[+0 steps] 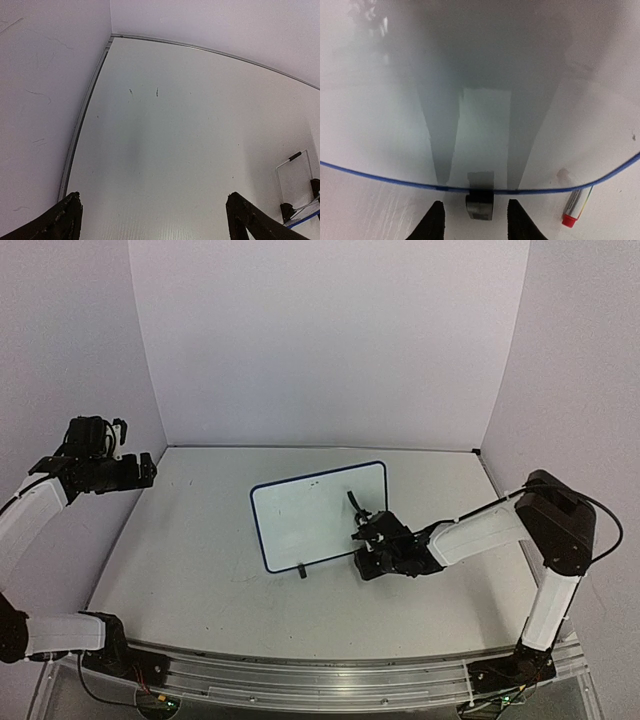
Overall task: Write a sentence on the whiteboard
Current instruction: Move the whiteboard stand to the center of the board, then pick up the whiteboard marker from the center of the board.
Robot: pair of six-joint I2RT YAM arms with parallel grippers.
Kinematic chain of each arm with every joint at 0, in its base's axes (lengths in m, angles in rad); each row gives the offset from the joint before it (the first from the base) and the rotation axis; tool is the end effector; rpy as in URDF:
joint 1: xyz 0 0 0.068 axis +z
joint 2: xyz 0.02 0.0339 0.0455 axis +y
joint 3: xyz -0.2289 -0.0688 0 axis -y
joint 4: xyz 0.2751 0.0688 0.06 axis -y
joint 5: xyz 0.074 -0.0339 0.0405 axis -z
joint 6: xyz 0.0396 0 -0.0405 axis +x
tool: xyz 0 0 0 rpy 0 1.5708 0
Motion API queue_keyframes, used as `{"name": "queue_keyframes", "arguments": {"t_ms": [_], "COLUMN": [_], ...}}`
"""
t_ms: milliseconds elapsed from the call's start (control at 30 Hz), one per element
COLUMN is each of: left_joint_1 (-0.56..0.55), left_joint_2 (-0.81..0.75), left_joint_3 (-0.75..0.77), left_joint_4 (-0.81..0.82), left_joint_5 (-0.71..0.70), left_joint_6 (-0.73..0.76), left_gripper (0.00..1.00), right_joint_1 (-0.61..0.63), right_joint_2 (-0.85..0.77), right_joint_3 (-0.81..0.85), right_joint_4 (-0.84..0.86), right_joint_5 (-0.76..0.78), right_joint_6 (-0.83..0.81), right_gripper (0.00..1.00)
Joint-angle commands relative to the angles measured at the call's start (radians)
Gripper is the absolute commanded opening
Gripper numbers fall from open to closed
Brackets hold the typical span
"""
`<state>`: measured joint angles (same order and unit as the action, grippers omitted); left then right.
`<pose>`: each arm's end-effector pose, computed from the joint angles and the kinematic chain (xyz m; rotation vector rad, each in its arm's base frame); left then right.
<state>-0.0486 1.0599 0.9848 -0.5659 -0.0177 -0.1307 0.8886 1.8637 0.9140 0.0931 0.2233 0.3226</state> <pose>0.2777 -0.0128 0.2844 -0.1006 2.2106 -0.0799 0.2393 0.2807 0.0587 -0.5780 2.3496 0.2906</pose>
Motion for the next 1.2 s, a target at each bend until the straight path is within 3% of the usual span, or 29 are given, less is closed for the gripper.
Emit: {"name": "queue_keyframes", "arguments": {"t_ms": [0,233,367,667,1167], "left_joint_1": [0.004,0.004,0.004,0.004,0.005], "left_joint_2": [0.001,-0.003,-0.005,-0.023,-0.023], "left_joint_3": [0.0,-0.002,0.0,0.001,-0.003], "left_joint_4": [0.029,0.03,0.028,0.042,0.043], "left_joint_5": [0.015,0.013,0.013,0.014,0.065], "left_joint_6": [-0.002,0.002,0.003,-0.002,0.0], "left_gripper": [0.99,1.0,0.99,0.99,0.99], "right_joint_1": [0.012,0.002,-0.071,-0.219,-0.255], "right_joint_2": [-0.152,-0.428,-0.471,-0.348,-0.114], "right_joint_3": [-0.067,-0.161,-0.15,-0.08,0.075], "right_joint_4": [-0.029,-0.222,-0.323,-0.332,-0.331], "right_joint_5": [-0.054,0.032,0.004,-0.209,-0.223], "right_joint_6": [0.06,0.153,0.182,0.134,0.109], "right_gripper": [0.59,0.63,0.58,0.46,0.33]}}
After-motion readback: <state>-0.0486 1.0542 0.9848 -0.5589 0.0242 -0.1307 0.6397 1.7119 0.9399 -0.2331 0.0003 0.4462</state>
